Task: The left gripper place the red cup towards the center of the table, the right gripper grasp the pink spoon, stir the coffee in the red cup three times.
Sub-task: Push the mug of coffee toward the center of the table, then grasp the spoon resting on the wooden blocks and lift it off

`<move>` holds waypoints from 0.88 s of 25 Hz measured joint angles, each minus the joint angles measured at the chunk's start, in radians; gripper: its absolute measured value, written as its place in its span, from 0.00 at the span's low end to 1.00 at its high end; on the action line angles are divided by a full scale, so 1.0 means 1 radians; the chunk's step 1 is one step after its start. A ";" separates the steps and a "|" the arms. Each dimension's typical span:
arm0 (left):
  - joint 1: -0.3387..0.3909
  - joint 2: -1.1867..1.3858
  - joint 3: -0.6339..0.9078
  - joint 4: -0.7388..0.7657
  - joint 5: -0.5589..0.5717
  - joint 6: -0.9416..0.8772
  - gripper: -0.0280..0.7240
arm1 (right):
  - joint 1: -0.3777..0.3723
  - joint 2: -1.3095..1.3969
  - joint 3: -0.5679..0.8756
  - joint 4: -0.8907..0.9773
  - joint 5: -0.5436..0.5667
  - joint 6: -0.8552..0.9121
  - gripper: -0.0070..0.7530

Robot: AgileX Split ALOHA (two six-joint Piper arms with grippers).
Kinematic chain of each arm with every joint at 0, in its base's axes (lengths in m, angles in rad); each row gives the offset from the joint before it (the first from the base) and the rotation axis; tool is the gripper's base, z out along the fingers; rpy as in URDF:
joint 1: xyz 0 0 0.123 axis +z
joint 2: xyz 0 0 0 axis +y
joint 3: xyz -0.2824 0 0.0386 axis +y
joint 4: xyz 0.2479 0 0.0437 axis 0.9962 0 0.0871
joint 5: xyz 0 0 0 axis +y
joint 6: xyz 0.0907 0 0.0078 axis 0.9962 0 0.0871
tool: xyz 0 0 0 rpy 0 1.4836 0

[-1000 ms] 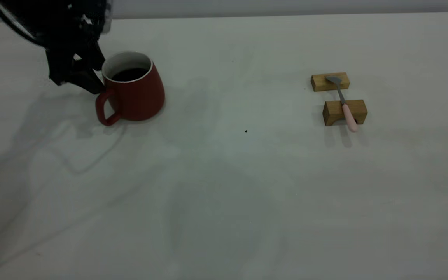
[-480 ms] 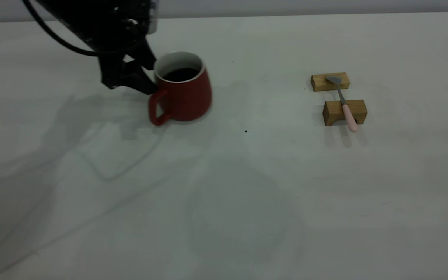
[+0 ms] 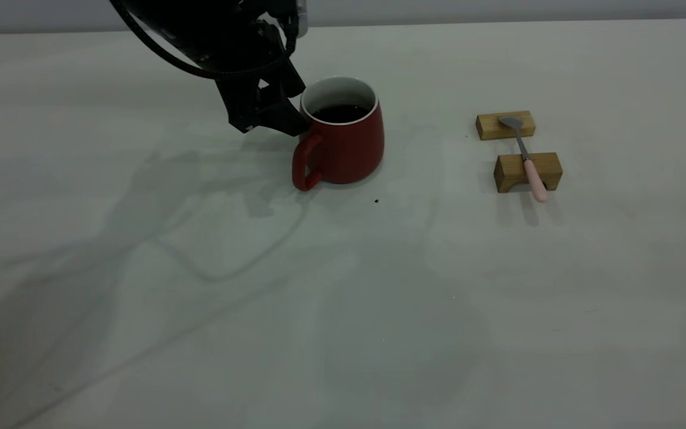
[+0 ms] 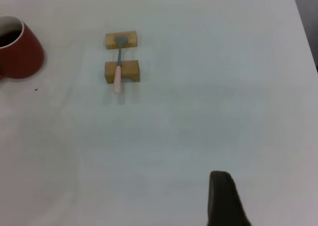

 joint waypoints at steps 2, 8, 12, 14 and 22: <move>0.003 -0.007 0.000 0.006 0.000 -0.026 0.82 | 0.000 0.000 0.000 0.000 0.000 0.000 0.65; 0.051 -0.181 0.000 0.126 0.023 -0.326 0.82 | 0.000 0.000 0.000 0.000 0.000 0.000 0.65; 0.060 -0.391 0.000 0.290 0.153 -0.686 0.82 | 0.000 0.000 0.000 0.000 0.000 0.000 0.65; 0.060 -0.500 0.000 0.393 0.261 -0.893 0.82 | 0.000 0.000 0.000 0.000 0.000 0.000 0.65; 0.060 -0.895 0.000 0.734 0.715 -1.465 0.82 | 0.000 0.000 0.000 0.000 0.000 0.000 0.65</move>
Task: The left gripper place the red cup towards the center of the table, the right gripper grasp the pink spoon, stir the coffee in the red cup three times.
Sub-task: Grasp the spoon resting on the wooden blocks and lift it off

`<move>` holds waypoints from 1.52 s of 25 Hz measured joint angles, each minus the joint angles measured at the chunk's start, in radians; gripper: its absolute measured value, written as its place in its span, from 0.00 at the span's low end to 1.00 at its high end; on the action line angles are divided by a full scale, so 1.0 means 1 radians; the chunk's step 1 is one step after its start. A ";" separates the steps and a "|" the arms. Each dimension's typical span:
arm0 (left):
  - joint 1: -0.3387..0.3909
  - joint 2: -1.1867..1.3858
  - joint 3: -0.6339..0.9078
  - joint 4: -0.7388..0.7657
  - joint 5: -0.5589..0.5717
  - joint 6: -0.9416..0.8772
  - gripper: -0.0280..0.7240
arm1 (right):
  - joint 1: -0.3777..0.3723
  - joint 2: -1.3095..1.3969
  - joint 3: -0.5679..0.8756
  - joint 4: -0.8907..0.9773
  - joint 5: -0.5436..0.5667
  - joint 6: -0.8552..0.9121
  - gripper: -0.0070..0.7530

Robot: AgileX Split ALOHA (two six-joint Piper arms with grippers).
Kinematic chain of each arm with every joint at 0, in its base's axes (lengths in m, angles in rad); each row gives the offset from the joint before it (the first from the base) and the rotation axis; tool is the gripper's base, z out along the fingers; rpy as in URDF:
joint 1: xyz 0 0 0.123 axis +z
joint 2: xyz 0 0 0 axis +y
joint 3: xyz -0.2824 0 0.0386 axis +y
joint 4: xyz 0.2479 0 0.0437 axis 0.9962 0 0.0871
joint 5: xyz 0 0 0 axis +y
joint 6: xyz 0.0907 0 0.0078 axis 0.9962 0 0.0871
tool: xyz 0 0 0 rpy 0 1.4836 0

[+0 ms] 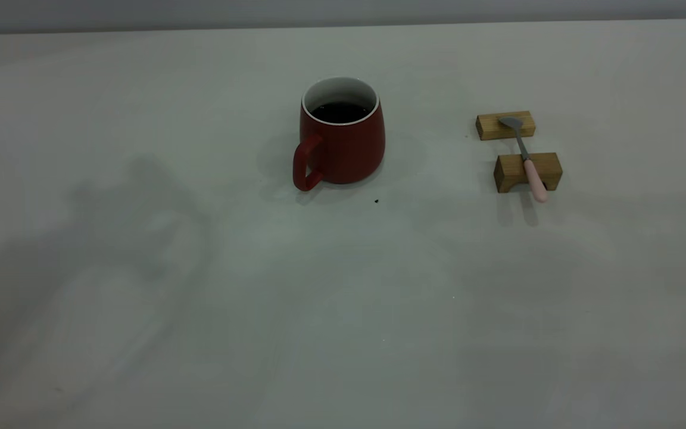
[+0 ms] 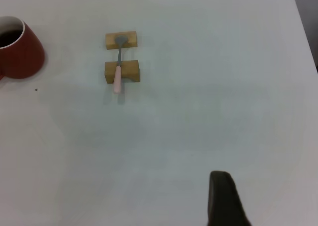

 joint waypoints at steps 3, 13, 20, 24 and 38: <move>0.000 -0.101 0.035 0.040 0.022 -0.088 0.82 | 0.000 0.000 0.000 0.000 0.000 0.000 0.65; 0.000 -0.504 0.576 0.056 0.022 -0.333 0.82 | 0.000 0.000 0.000 0.000 0.000 -0.001 0.65; 0.000 -0.842 0.885 0.128 -0.008 -0.441 0.82 | 0.000 0.000 0.000 0.000 0.000 0.000 0.65; 0.000 -1.009 0.986 0.149 -0.041 -0.462 0.82 | 0.000 0.000 0.000 0.000 0.000 0.000 0.65; 0.016 -1.398 1.028 0.149 -0.030 -0.466 0.82 | 0.000 0.000 0.000 0.007 0.000 0.000 0.65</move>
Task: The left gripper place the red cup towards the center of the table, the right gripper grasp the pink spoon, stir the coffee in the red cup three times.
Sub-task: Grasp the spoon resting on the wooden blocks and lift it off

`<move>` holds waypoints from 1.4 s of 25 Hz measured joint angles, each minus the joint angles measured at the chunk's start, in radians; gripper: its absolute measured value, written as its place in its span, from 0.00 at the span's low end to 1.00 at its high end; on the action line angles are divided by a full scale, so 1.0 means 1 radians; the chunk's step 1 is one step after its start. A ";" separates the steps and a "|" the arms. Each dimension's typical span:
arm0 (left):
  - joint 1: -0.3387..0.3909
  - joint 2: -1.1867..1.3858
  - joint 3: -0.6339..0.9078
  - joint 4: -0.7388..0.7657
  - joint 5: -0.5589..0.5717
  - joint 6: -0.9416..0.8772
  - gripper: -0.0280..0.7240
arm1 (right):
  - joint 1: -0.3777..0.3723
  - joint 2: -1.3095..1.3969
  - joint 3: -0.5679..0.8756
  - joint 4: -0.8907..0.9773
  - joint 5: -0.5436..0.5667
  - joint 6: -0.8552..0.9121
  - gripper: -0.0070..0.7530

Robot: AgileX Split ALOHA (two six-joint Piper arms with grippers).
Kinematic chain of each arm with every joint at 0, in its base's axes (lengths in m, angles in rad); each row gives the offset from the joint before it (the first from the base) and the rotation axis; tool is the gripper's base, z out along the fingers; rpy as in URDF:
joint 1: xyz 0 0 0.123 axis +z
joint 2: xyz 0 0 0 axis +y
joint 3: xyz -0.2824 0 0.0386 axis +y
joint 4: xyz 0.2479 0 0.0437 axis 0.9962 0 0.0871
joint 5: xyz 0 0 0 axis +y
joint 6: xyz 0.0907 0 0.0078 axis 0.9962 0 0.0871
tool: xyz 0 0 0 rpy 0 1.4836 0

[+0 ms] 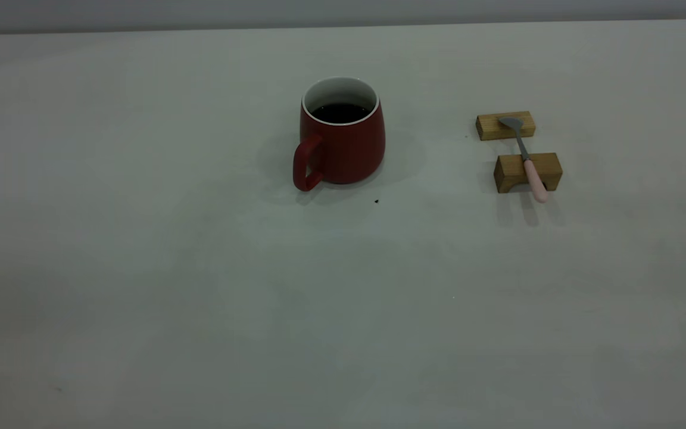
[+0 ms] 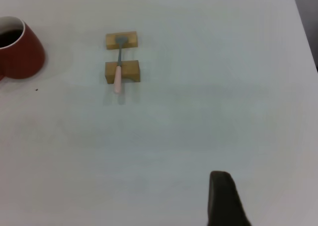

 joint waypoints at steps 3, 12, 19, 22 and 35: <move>0.052 -0.056 0.000 0.000 0.003 -0.001 0.82 | 0.000 0.000 0.000 0.021 -0.001 0.012 0.65; 0.124 -0.121 0.000 0.000 0.014 -0.001 0.82 | 0.000 0.193 -0.014 0.155 -0.219 0.005 0.66; 0.124 -0.121 0.000 0.000 0.014 -0.001 0.82 | 0.000 0.581 -0.014 0.464 -0.500 -0.223 0.68; 0.124 -0.121 0.000 0.000 0.014 -0.001 0.82 | 0.000 0.788 -0.022 0.633 -0.562 -0.411 0.68; 0.124 -0.121 0.001 0.000 0.014 -0.002 0.82 | 0.116 1.613 -0.205 1.302 -0.722 -1.153 0.71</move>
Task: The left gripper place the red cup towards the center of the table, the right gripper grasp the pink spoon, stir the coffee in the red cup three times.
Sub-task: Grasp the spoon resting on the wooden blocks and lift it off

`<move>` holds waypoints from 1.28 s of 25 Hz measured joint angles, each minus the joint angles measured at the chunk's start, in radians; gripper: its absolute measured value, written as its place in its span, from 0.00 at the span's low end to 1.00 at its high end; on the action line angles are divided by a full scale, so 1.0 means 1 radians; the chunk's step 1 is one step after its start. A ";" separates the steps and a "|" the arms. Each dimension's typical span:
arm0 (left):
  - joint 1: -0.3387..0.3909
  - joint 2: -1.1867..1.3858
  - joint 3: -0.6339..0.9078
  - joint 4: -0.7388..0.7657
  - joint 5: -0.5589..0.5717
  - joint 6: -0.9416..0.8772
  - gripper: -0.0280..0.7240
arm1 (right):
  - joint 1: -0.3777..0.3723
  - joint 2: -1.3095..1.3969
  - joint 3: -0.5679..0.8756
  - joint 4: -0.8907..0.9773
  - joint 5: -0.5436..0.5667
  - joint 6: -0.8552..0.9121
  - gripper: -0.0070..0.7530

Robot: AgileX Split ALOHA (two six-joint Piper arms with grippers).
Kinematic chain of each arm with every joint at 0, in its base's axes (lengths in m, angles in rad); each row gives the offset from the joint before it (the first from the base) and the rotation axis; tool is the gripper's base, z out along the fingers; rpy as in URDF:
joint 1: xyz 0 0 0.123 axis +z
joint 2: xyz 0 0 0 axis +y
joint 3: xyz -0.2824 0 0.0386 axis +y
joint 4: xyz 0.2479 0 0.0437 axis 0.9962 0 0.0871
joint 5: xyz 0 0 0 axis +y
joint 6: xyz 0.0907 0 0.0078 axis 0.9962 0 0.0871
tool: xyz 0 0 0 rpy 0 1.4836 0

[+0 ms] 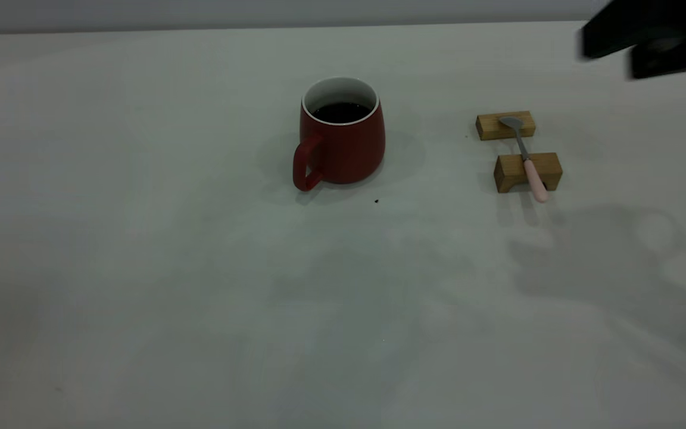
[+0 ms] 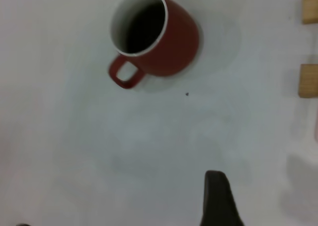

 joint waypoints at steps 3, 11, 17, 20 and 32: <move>0.000 0.000 0.000 0.000 0.000 0.000 0.82 | 0.053 0.144 -0.090 -0.067 -0.056 0.060 0.71; 0.000 0.000 0.000 0.000 0.000 0.000 0.82 | 0.069 0.400 -0.317 -0.562 -0.022 0.623 0.71; 0.000 0.000 0.000 0.000 0.000 0.000 0.82 | 0.071 0.493 -0.493 -0.915 0.096 0.987 0.71; 0.000 0.000 0.000 0.000 0.000 0.000 0.82 | 0.071 0.531 -0.550 -0.964 0.118 1.032 0.71; 0.000 0.000 0.000 0.000 0.000 0.000 0.82 | 0.071 0.659 -0.643 -0.968 0.139 1.029 0.71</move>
